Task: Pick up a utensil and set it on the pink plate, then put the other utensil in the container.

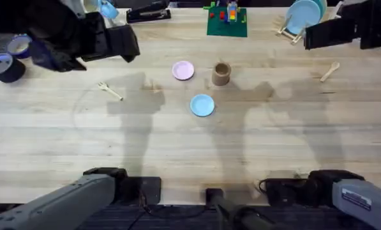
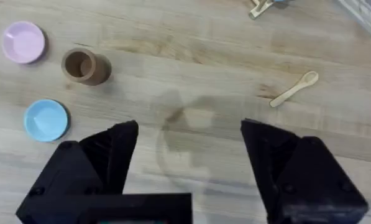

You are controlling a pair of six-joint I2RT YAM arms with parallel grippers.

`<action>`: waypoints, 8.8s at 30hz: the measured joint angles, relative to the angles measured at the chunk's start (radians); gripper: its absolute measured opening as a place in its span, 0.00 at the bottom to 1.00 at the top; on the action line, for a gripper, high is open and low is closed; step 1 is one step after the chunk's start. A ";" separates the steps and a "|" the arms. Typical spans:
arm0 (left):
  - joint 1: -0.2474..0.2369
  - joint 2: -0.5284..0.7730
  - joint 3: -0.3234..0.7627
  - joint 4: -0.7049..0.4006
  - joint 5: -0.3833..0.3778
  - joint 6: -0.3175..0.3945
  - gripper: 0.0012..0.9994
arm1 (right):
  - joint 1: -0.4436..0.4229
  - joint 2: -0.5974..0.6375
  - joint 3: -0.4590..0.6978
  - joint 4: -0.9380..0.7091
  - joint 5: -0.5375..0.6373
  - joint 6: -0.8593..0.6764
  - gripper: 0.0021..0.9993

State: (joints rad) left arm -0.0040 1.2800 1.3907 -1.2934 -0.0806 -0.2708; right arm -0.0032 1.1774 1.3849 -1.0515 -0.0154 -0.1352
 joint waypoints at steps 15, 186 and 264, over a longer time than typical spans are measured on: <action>0.001 0.000 -0.171 0.107 -0.082 -0.268 0.99 | 0.000 0.000 0.000 0.000 0.000 0.000 1.00; -0.246 0.399 0.222 0.171 0.120 0.137 0.04 | 0.000 0.000 0.000 -0.002 0.000 0.000 1.00; -0.323 0.784 0.222 0.361 0.140 0.125 0.25 | 0.000 0.000 0.000 -0.001 0.000 0.000 1.00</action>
State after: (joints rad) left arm -0.3267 2.0636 1.6131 -0.9321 0.0591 -0.1463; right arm -0.0032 1.1774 1.3853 -1.0527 -0.0154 -0.1356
